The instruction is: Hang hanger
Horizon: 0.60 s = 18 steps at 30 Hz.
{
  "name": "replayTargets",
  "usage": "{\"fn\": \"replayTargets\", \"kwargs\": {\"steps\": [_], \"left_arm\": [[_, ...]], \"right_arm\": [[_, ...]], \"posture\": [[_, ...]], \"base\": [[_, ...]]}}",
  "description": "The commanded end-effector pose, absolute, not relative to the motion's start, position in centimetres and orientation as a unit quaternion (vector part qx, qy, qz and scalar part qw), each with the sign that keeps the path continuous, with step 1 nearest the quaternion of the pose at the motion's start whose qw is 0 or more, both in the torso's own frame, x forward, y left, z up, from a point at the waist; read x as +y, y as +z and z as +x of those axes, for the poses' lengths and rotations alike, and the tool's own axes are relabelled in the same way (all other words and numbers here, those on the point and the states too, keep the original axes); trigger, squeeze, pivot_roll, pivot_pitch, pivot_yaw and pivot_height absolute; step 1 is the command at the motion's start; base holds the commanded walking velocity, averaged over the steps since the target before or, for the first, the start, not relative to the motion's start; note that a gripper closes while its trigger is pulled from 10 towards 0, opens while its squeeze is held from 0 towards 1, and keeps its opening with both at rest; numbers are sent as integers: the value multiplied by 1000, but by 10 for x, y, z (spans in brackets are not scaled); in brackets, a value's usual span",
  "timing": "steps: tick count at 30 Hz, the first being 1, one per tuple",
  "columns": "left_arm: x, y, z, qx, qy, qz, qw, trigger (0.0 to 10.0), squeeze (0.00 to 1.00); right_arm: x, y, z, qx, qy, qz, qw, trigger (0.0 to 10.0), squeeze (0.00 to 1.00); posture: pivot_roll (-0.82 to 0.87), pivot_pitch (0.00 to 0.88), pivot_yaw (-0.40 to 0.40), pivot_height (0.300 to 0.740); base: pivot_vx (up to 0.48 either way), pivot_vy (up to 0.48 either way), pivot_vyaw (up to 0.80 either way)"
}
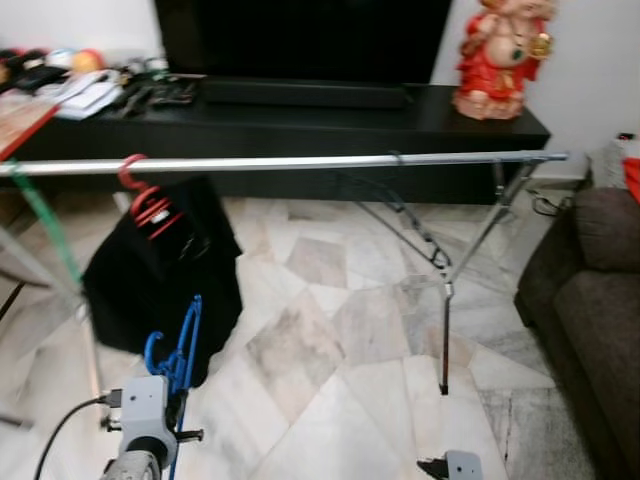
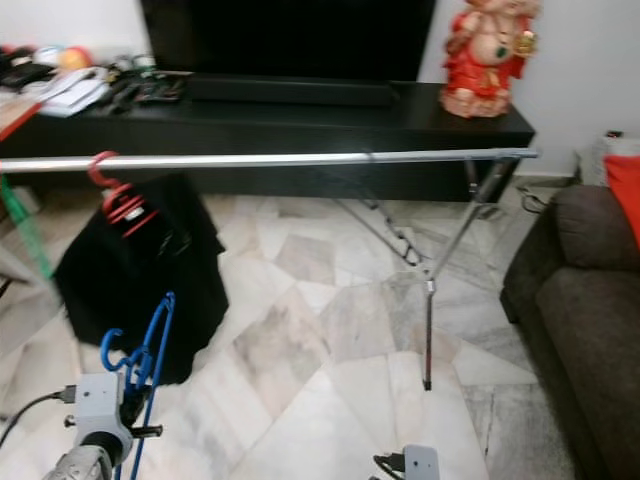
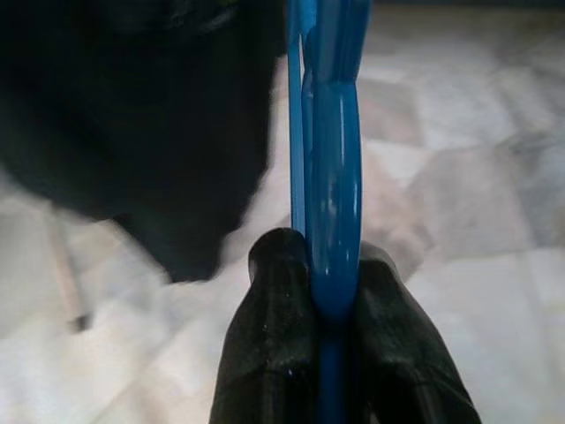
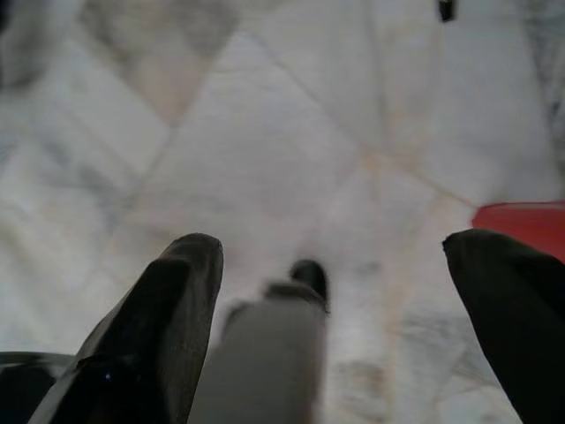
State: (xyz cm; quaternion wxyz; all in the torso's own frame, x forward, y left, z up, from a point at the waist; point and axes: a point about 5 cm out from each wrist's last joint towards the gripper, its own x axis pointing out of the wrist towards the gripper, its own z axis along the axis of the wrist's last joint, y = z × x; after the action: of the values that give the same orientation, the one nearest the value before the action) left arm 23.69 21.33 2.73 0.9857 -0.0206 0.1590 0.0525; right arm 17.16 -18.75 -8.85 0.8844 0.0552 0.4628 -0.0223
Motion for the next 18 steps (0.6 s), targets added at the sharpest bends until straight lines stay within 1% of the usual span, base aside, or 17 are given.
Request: {"fn": "replayTargets", "kwargs": {"steps": [1,18], "left_arm": [[209,26,235,167,42,-14,985,10000,0],[207,28,237,163,36,-14,986,10000,0]], "right_arm": [[-190,-88,172,463,-27,55,884,10000,0],[-190,-88,172,462,-32,61,884,10000,0]], "posture": [[-5,124,-29,740],[-4,120,-31,740]], "base": [[409,0,0],[417,0,0]]}}
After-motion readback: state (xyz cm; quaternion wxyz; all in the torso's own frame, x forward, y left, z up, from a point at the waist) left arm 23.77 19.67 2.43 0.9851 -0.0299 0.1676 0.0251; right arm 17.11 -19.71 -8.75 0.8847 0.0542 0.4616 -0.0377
